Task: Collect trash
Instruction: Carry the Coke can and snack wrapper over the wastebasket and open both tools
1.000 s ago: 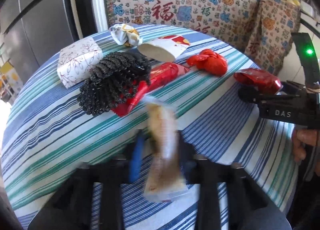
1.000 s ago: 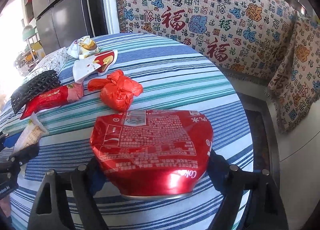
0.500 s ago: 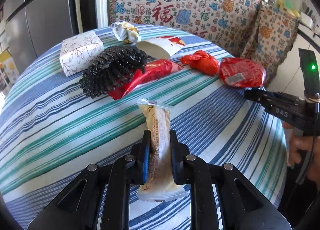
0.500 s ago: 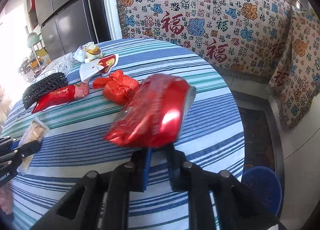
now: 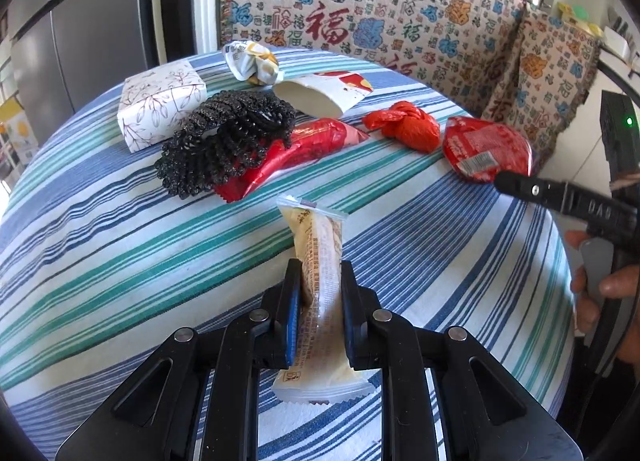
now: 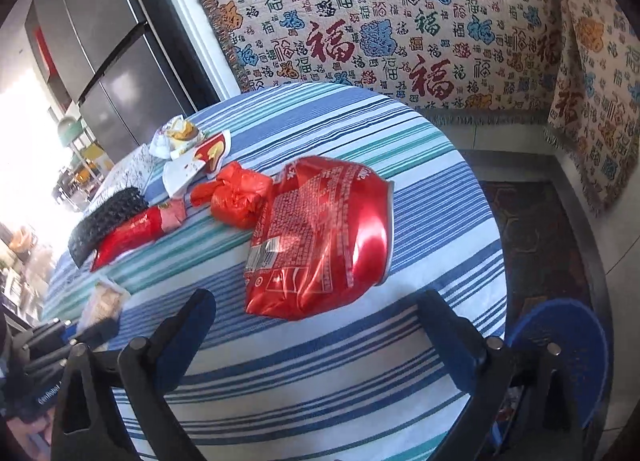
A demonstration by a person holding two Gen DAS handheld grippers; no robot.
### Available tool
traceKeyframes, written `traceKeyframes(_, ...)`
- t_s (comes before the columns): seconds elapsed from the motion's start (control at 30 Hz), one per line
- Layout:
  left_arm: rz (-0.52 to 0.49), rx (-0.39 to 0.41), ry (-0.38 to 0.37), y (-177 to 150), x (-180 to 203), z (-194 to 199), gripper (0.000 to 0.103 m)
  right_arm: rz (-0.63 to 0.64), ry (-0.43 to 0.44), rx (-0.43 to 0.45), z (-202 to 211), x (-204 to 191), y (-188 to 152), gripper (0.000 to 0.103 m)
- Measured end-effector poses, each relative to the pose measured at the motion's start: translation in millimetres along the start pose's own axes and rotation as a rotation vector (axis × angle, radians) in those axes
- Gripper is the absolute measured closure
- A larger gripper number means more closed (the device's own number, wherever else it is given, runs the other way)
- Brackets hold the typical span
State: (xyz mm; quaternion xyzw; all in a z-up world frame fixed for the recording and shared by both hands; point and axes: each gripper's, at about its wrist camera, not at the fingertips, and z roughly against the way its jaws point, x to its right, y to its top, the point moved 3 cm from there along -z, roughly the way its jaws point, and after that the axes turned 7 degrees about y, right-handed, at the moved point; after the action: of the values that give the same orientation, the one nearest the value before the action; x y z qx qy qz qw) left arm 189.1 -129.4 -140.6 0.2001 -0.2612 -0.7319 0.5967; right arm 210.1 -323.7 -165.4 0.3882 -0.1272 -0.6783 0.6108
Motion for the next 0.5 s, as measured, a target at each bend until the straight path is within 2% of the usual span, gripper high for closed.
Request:
traceKeyframes(0.03,0.001,0.0,-0.001,0.2,0.2,0.0,0.086,-0.039,0.033,0.01,-2.6,1.1,3.2,0.0)
traceKeyframes(0.33,0.002,-0.001,-0.004,0.8,0.6,-0.9,0.086,-0.156,0.066,0.056,-13.5,6.0,18.0,0.001)
traceKeyframes(0.4,0.003,-0.001,-0.007,1.1,0.2,-1.3,0.086,-0.155,0.04,0.051,-13.5,6.3,19.3,0.045)
traceKeyframes(0.5,0.005,0.0,-0.008,1.8,-0.2,-1.9,0.086,-0.148,0.03,0.048,-13.3,4.6,15.4,0.046)
